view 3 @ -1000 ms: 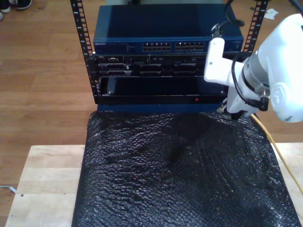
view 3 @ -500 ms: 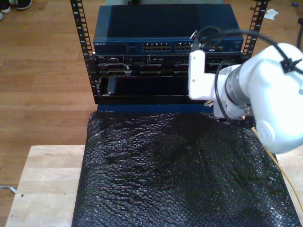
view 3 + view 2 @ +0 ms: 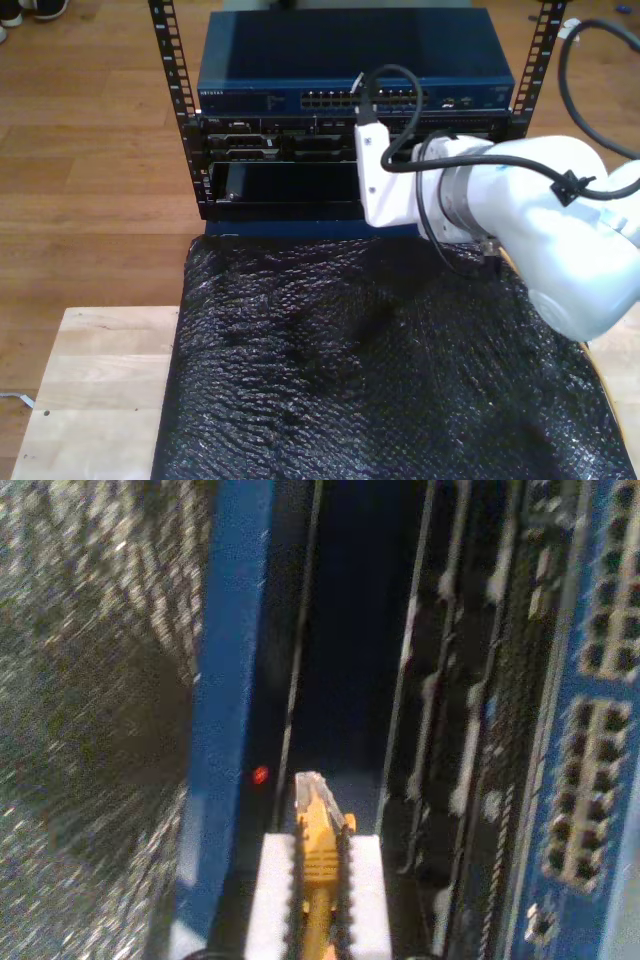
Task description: Grab the cable and plug it in
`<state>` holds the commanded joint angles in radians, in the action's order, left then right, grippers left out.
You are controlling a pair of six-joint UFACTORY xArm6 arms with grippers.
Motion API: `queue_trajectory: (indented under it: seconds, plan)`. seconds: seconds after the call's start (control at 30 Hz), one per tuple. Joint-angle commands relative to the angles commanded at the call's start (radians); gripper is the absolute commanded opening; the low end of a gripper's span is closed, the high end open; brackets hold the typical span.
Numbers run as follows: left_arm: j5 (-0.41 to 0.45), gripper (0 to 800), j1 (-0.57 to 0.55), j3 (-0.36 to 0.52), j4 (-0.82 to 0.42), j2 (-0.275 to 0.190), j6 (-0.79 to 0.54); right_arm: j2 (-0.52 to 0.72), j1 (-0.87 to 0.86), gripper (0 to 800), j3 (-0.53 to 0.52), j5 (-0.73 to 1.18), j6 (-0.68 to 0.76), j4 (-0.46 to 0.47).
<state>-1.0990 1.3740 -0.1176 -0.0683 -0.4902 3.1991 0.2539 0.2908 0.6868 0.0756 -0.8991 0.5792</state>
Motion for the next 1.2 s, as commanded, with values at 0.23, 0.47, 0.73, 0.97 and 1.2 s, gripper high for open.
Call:
queue_trajectory:
  seconds: [0.23,0.47,0.73,0.97,1.2]
  plan:
    - [0.000,800,0.000,-0.002,0.000,0.000,0.000,-0.058,-0.006,1,0.043,-0.118,0.002,-0.005]
    - [0.000,800,0.000,-0.002,0.000,0.000,0.000,-0.147,-0.026,1,0.038,-0.259,0.000,-0.005]
    - [0.000,800,0.000,-0.002,0.000,0.000,0.000,-0.210,-0.051,1,0.048,-0.422,-0.008,-0.005]
    - [0.000,800,0.000,0.000,0.000,0.000,0.000,-0.203,-0.072,1,0.020,-0.479,-0.009,-0.006]
    - [0.000,800,0.000,-0.002,0.000,0.000,0.000,-0.175,-0.149,1,0.003,-0.595,-0.127,-0.008]
